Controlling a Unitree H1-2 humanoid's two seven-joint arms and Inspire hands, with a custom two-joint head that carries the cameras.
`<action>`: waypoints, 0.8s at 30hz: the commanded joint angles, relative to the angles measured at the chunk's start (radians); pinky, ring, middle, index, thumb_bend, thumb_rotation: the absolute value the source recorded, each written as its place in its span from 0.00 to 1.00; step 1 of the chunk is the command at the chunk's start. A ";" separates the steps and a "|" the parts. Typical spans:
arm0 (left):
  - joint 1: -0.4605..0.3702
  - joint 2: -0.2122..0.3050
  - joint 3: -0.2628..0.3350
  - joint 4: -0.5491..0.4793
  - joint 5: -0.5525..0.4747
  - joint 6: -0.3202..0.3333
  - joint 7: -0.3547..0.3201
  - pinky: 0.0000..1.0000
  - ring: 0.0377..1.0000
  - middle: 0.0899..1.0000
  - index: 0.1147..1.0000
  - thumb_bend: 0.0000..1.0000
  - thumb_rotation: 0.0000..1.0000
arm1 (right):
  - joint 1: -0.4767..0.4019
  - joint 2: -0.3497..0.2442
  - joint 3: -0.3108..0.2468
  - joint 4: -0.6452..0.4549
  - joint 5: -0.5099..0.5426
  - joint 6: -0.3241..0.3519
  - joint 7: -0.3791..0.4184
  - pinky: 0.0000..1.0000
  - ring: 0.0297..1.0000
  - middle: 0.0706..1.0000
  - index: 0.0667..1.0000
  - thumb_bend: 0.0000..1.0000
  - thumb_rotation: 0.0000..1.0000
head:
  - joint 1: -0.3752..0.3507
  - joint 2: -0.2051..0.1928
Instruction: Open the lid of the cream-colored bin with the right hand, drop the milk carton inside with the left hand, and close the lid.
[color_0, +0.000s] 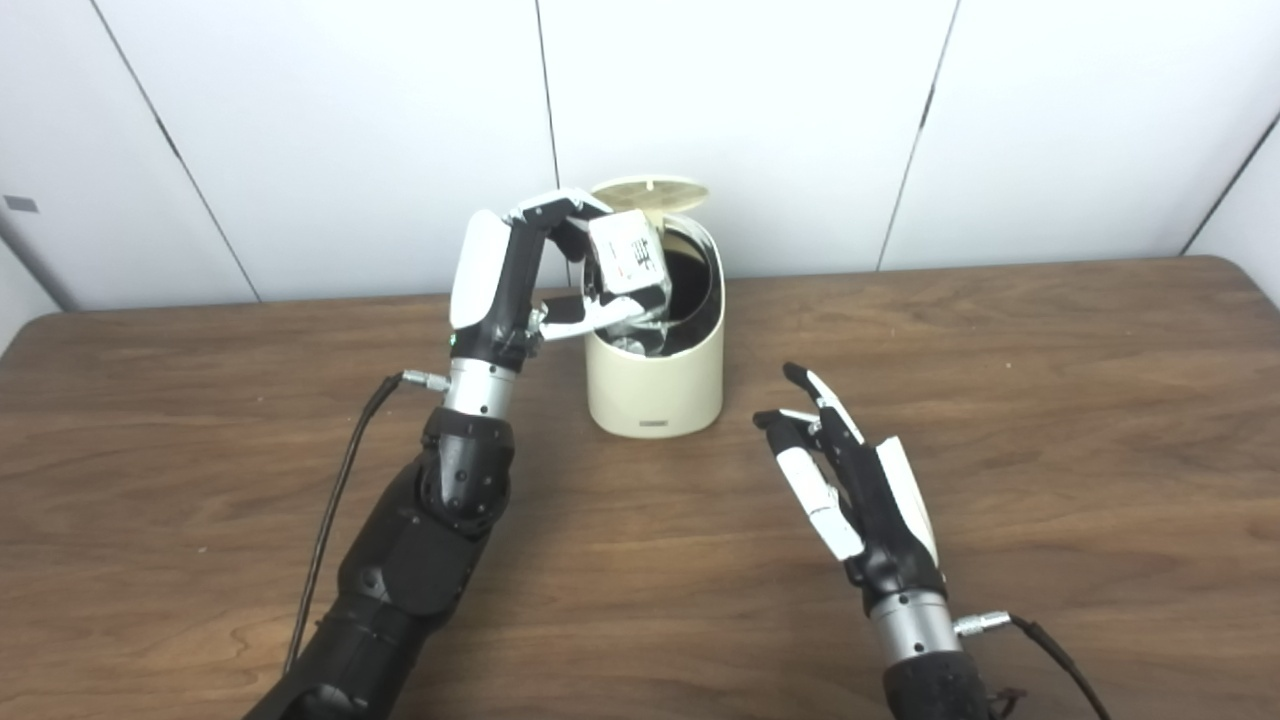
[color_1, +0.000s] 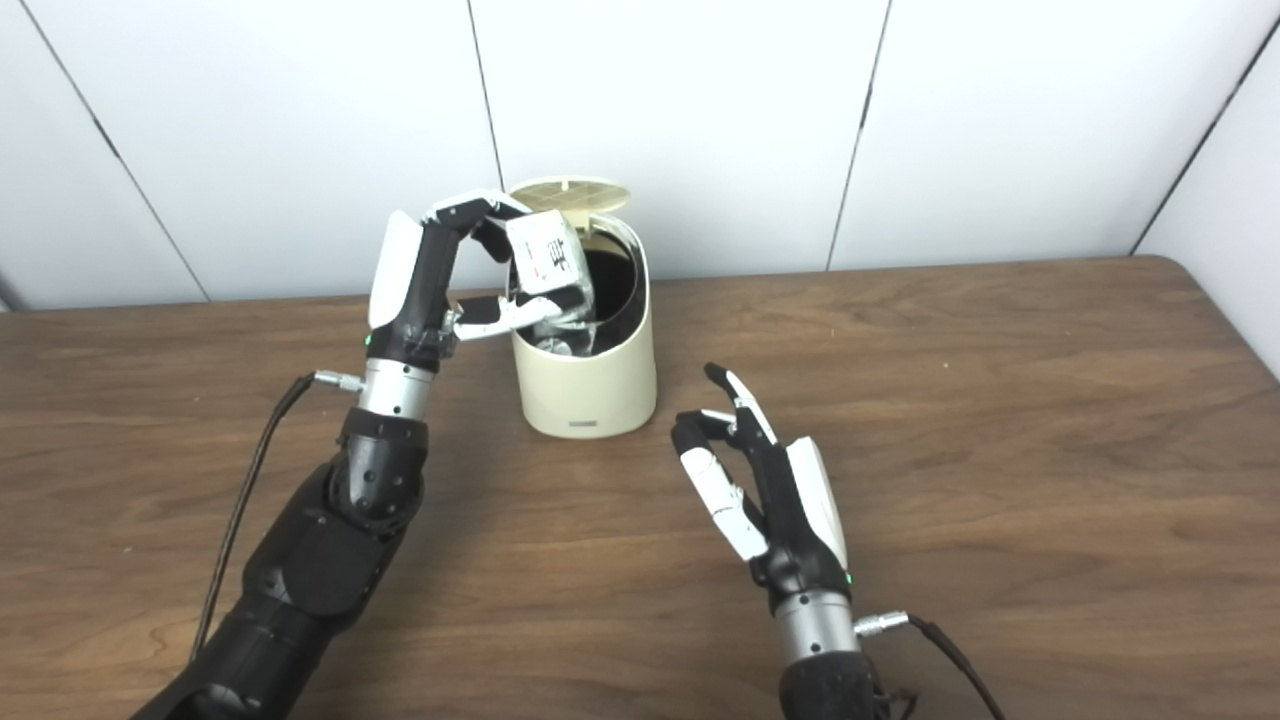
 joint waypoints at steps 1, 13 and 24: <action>-0.034 -0.004 0.014 -0.031 0.011 -0.015 -0.004 0.42 0.46 0.53 0.51 0.95 0.00 | -0.015 0.004 -0.002 -0.042 0.003 -0.011 -0.002 0.84 0.77 0.71 0.91 0.48 1.00 | 0.000 0.000; -0.022 0.004 0.033 -0.064 -0.016 -0.015 -0.134 0.44 0.49 0.56 0.55 1.00 0.14 | -0.020 0.004 -0.007 -0.047 0.011 -0.014 -0.003 0.82 0.75 0.71 0.91 0.50 1.00 | -0.001 0.000; -0.017 -0.012 0.044 -0.072 -0.019 -0.017 -0.078 0.45 0.49 0.54 0.53 0.99 0.02 | -0.019 0.000 -0.014 -0.039 0.012 -0.018 -0.005 0.81 0.75 0.71 0.91 0.49 1.00 | -0.001 0.002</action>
